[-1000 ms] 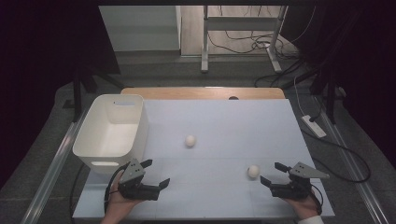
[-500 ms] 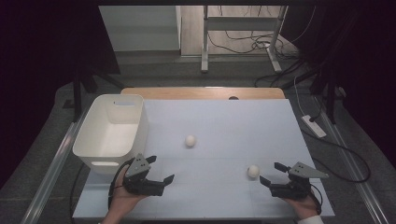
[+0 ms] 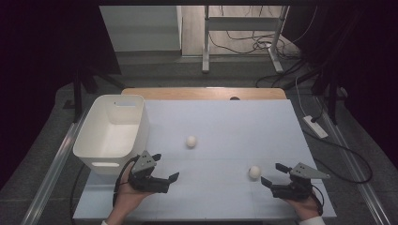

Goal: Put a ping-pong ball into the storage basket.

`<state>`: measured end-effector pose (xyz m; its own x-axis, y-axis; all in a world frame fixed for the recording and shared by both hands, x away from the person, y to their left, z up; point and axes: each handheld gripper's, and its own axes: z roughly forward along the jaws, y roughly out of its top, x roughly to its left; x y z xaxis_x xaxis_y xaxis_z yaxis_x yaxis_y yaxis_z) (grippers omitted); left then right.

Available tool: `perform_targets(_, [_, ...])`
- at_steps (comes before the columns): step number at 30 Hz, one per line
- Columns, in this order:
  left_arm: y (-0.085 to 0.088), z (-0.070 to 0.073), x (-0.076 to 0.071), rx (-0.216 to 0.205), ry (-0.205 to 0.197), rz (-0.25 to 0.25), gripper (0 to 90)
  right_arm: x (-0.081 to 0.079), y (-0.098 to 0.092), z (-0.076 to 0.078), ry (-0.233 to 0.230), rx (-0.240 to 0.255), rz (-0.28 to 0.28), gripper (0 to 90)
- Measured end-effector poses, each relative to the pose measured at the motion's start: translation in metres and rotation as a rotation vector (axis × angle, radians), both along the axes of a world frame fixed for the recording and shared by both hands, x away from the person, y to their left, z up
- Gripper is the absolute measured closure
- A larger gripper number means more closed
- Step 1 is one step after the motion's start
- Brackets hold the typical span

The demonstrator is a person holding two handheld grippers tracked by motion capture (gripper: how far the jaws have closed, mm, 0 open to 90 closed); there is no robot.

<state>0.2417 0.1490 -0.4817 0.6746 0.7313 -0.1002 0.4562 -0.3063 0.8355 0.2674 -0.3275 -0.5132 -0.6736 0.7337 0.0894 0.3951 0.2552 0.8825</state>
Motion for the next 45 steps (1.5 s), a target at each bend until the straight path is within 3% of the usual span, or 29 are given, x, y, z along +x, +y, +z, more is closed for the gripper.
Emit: perform_targets(45, [-0.022,0.011,0.043,0.004,0.059,0.012,6.3,0.001,0.001,0.000,-0.003,-0.008,0.002,14.5])
